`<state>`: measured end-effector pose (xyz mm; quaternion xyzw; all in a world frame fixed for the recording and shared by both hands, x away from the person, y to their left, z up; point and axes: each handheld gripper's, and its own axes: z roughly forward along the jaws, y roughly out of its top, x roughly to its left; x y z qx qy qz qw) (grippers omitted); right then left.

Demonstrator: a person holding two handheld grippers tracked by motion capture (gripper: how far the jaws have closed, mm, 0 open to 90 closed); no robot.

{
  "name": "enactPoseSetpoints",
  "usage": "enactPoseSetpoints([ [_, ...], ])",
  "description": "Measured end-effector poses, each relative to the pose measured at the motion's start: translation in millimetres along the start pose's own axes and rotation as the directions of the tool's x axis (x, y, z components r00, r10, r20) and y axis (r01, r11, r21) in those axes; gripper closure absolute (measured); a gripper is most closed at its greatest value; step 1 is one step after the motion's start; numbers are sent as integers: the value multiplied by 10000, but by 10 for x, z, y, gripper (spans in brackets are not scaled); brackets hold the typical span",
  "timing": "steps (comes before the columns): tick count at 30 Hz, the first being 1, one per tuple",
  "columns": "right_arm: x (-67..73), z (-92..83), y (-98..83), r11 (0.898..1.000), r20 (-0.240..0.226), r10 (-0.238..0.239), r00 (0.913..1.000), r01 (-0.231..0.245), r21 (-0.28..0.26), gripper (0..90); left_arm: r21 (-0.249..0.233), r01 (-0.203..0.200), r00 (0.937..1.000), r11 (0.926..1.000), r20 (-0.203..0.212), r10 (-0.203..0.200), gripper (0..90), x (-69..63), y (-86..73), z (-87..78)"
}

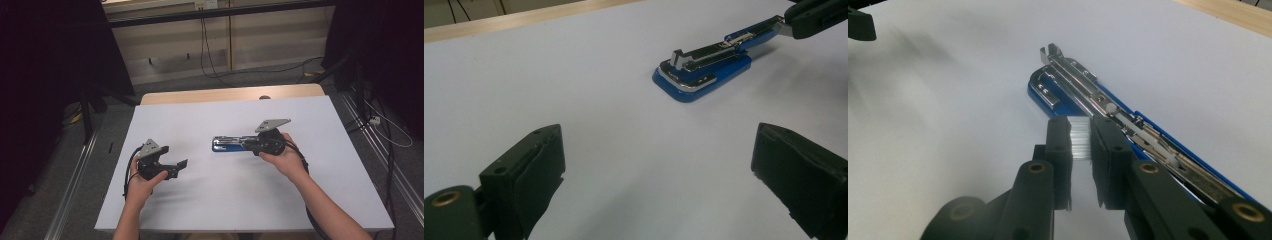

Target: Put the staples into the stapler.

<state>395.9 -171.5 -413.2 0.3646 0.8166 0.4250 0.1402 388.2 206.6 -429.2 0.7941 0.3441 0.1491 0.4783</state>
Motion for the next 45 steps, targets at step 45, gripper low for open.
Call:
enactPoseSetpoints([
  [45, -297, 285, 412, 9894, -1433, -1433, 9793, 1384, -437, 791, 44, -101, 9999, 9999, -2, 101, 71, -22, 5, 30],
])
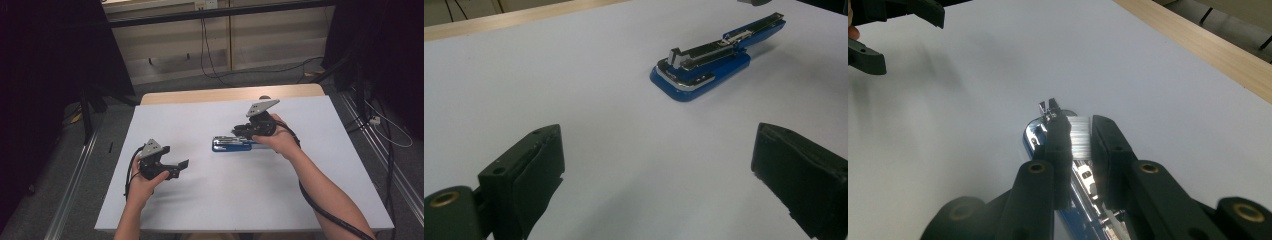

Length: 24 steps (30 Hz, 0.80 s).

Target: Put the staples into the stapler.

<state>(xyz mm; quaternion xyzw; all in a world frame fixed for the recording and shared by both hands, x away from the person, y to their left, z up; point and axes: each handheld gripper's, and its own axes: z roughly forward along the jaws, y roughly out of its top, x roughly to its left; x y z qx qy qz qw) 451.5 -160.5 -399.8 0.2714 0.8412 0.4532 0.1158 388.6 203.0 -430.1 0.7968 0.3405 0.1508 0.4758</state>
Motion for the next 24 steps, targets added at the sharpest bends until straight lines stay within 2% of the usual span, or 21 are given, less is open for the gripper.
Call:
enactPoseSetpoints([
  [9, -50, 94, 1, 9993, -321, -337, 9989, 341, 122, 791, -22, 10, 10000, 10000, 20, -10, 71, 1, 0, -1],
  [10, -63, 111, 6, 9993, -460, -339, 9984, 346, 143, 792, -6, 54, 10000, 10000, 30, -54, 71, 4, -2, -2],
  [17, -80, 159, 29, 9982, -645, -538, 9965, 553, 214, 791, -103, 194, 9998, 9998, 10, -194, 71, 24, -6, -18],
  [24, -123, 223, 45, 9961, -777, -770, 9940, 800, 365, 791, -35, 89, 10000, 10000, 34, -89, 71, 14, -4, -5],
])
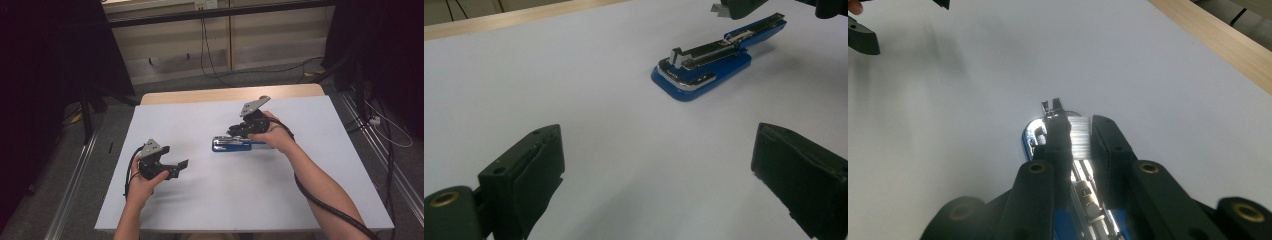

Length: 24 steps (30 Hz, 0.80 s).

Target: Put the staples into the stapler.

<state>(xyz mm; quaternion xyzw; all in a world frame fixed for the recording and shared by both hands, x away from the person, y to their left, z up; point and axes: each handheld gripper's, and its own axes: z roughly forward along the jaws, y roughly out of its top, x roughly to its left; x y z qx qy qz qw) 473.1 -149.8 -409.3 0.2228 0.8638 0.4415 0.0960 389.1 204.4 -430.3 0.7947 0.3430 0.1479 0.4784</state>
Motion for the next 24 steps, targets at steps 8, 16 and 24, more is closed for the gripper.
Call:
enactPoseSetpoints([
  [8, -60, 19, 21, 9999, -148, -133, 9998, 133, 3, 791, -6, 83, 10000, 10000, -12, -83, 70, 10, -2, -6],
  [16, -111, 32, 36, 9998, -342, -199, 9992, 198, -53, 792, 31, 61, 10000, 10000, -18, -61, 70, 14, -4, -3],
  [24, -136, 79, 15, 9992, -512, -380, 9980, 384, 74, 791, 41, 79, 10000, 10000, -7, -79, 70, 15, -8, 8],
])
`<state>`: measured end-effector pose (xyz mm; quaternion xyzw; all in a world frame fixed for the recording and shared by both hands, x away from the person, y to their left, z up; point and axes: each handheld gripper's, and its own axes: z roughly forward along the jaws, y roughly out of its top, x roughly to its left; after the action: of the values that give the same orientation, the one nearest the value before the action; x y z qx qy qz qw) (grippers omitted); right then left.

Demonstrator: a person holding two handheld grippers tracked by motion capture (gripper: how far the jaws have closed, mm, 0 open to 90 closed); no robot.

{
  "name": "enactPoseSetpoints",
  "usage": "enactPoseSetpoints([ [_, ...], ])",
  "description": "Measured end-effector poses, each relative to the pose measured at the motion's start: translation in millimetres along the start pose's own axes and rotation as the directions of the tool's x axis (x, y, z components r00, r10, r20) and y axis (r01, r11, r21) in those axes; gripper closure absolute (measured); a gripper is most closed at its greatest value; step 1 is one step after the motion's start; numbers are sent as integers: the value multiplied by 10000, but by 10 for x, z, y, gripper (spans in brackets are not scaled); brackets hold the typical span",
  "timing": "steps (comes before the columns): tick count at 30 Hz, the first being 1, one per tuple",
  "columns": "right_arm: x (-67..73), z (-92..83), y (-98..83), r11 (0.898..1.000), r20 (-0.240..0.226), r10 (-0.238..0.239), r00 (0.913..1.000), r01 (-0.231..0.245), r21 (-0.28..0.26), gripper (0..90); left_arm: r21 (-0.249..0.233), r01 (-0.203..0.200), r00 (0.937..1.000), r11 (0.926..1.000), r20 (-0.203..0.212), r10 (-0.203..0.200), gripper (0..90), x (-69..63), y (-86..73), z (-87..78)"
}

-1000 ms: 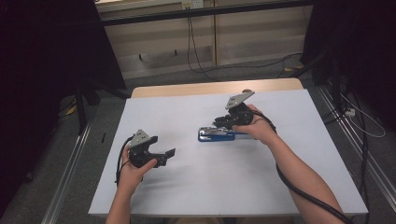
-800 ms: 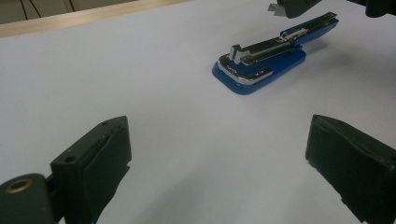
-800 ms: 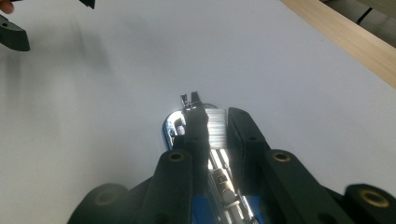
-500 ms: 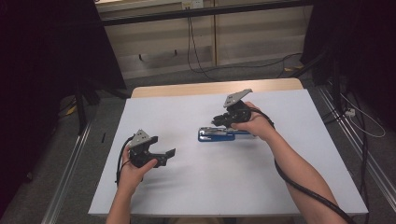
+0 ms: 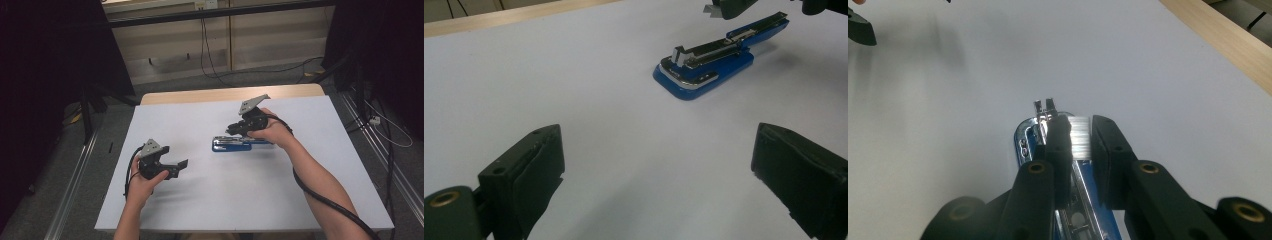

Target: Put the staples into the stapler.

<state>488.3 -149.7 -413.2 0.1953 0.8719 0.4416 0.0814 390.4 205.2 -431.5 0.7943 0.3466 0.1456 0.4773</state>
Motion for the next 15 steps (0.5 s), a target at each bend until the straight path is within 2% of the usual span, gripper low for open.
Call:
enactPoseSetpoints([
  [10, -24, 27, 22, 9998, -220, -146, 9997, 144, -113, 792, -2, -16, 10000, 10000, -10, 16, 70, 1, 1, -4],
  [15, -28, 74, 8, 9998, -321, -193, 9993, 193, 9, 792, 9, -17, 10000, 10000, 12, 17, 70, -1, 2, -4],
])
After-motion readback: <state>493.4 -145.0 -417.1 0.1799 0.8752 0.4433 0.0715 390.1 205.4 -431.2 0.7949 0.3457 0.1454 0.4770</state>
